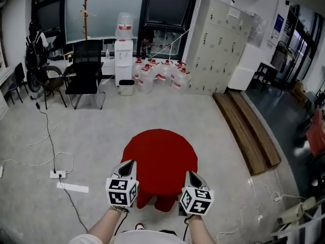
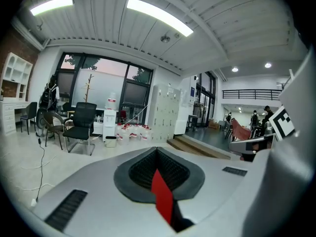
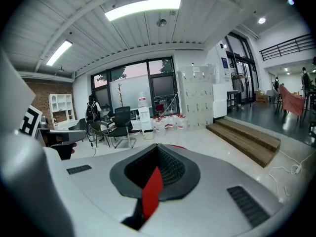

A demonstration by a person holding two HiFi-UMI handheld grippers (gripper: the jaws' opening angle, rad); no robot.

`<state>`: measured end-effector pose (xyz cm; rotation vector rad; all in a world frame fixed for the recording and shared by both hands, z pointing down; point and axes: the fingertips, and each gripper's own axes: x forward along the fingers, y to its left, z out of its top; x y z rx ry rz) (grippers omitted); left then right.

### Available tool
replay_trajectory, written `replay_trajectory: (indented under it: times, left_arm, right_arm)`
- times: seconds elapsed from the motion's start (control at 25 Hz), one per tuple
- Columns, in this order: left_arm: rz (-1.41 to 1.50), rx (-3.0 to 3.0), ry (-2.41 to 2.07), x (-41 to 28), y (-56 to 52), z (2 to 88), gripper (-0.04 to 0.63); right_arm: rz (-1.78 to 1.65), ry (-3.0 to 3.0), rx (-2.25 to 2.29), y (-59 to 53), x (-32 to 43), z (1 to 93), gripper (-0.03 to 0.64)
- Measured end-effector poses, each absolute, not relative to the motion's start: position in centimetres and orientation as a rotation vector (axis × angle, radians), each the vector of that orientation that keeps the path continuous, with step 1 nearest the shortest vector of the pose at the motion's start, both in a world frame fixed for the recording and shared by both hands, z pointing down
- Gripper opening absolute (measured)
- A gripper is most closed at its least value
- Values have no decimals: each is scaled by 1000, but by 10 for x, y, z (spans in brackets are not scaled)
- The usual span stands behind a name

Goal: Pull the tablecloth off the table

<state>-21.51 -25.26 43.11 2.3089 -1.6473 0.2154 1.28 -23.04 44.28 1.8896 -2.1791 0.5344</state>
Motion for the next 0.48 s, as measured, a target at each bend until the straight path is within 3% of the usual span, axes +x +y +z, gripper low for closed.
replay_trajectory:
  times: [0.48]
  left_arm:
    - [294,2247,-1534,-189,-265,473,17]
  right_arm:
    - [614,-2107,1827,-252,24,472,25]
